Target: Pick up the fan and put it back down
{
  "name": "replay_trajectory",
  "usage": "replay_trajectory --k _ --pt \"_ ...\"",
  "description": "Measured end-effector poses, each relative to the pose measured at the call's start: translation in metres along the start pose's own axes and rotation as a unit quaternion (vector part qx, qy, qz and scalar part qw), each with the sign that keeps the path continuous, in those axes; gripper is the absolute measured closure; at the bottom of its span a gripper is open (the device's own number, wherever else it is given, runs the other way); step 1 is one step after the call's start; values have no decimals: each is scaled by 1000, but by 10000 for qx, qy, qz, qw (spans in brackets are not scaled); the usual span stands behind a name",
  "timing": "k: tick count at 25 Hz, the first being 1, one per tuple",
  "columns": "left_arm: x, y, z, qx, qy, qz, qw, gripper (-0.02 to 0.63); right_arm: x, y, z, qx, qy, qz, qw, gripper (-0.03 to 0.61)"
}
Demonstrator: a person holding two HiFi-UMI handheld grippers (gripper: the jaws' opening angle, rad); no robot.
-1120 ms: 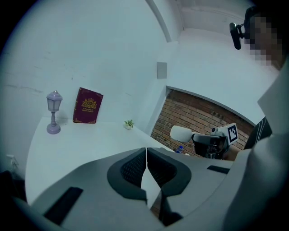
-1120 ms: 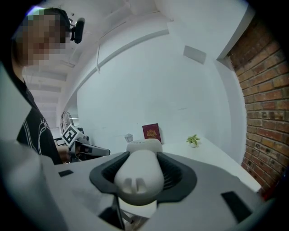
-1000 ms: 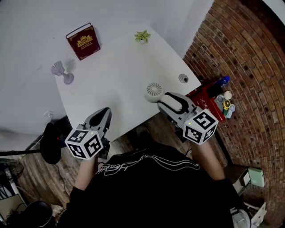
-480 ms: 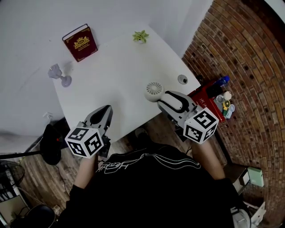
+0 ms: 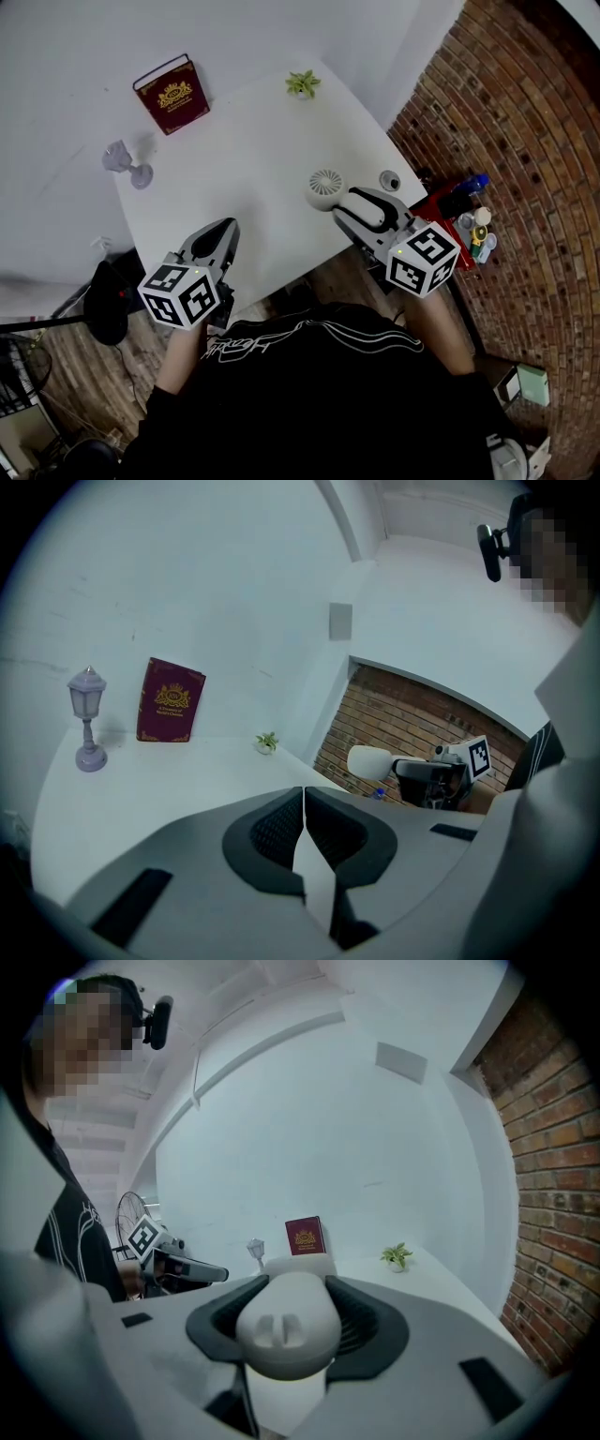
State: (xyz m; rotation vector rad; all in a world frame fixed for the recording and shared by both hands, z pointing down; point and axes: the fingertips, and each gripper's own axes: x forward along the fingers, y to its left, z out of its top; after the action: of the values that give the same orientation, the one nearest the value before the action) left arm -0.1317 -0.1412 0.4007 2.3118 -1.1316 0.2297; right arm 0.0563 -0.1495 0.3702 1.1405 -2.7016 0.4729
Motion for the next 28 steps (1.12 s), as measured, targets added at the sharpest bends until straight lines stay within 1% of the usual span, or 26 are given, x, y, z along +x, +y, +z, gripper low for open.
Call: replay_trajectory --k 8,15,21,28 --pt "9 18 16 -52 -61 173 9998 580 38 -22 6 -179 240 -1 9996 385" --pt "15 36 29 -146 -139 355 9992 580 74 -42 0 -228 516 10 9984 385" --pt "20 50 29 -245 -130 504 9983 580 101 -64 -19 -233 852 -59 9961 385" --pt "25 66 22 -470 -161 761 9959 580 130 -92 -57 -269 1339 -129 9906 385"
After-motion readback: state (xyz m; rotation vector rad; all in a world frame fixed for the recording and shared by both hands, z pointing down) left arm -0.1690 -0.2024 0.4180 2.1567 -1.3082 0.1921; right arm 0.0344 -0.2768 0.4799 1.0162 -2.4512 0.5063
